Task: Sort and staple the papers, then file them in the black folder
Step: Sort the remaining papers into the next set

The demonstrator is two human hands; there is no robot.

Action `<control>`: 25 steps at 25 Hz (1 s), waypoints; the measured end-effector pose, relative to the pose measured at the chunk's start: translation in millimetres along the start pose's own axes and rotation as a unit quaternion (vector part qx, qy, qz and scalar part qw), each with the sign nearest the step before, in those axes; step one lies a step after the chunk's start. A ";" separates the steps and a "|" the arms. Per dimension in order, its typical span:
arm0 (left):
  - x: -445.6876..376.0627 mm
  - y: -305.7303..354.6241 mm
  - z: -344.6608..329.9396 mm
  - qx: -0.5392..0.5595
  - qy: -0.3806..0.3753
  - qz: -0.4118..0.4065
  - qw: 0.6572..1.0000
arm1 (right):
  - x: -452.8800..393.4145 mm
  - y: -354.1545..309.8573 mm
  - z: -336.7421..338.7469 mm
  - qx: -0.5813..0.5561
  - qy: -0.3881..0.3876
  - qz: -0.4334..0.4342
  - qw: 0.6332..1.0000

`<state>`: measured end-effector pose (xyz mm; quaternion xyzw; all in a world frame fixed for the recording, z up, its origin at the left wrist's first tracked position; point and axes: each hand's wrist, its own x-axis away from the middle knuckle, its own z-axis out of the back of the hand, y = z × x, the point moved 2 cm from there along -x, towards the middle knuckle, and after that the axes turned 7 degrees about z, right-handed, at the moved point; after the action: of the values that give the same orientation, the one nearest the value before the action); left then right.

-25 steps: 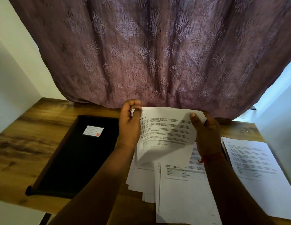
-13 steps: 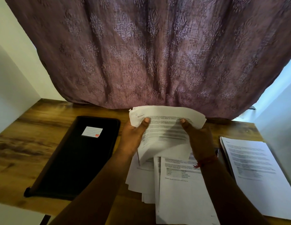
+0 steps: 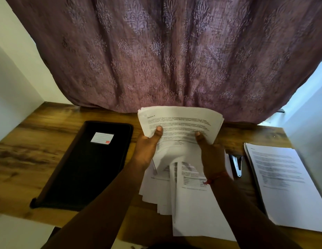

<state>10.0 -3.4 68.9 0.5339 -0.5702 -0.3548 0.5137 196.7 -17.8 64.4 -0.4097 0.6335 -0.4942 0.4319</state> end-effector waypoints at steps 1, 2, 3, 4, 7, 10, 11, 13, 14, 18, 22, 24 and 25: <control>0.9 -0.5 0.9 -0.010 0.008 0.003 1.000 | 1.3 1.4 0.2 -0.007 0.005 -0.006 1.000; 2.8 -0.1 0.9 -0.022 0.018 0.003 1.000 | 3.3 2.9 0.5 -0.010 0.010 -0.016 1.000; 5.4 0.7 -0.6 -0.031 0.022 -0.005 0.999 | 4.7 4.2 1.2 -0.009 0.014 -0.021 1.000; 5.8 -1.0 -1.5 -0.037 0.023 -0.015 0.999 | 5.5 5.2 1.7 -0.008 0.011 -0.020 1.000; 6.0 -4.4 2.4 -0.051 0.031 -0.017 0.998 | 7.7 14.1 3.7 -0.008 0.000 -0.027 1.000; 8.1 -2.1 1.7 -0.059 0.028 -0.027 0.998 | 6.5 16.3 4.8 -0.012 0.000 -0.040 0.999; 8.0 -3.8 1.9 -0.060 0.024 -0.027 0.998 | 6.5 19.7 4.8 -0.009 -0.003 -0.043 0.999; 10.9 -5.0 3.0 -0.070 0.024 -0.032 0.997 | 11.2 23.3 5.5 0.000 -0.011 -0.056 0.998; 10.6 -3.4 3.1 -0.071 0.022 -0.036 0.997 | 10.9 20.8 6.8 0.011 -0.016 -0.054 0.998; 8.6 9.2 7.0 -0.049 -0.006 -0.039 0.998 | -6.8 -12.2 19.0 0.072 -0.046 0.038 0.996; 12.0 56.5 5.2 -0.093 0.005 -0.154 0.984 | -35.6 -60.9 32.2 0.136 -0.062 0.184 0.971; 12.8 73.0 2.6 -0.173 0.007 -0.212 0.962 | -44.3 -74.2 32.8 0.228 -0.096 0.249 0.936; 11.8 75.5 2.4 -0.199 0.009 -0.227 0.953 | -46.5 -77.5 31.6 0.267 -0.111 0.274 0.917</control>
<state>-9.6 -1.8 142.8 0.5393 -0.3471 -0.5635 0.5208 247.4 4.0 142.6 -0.1414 0.5136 -0.4585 0.7113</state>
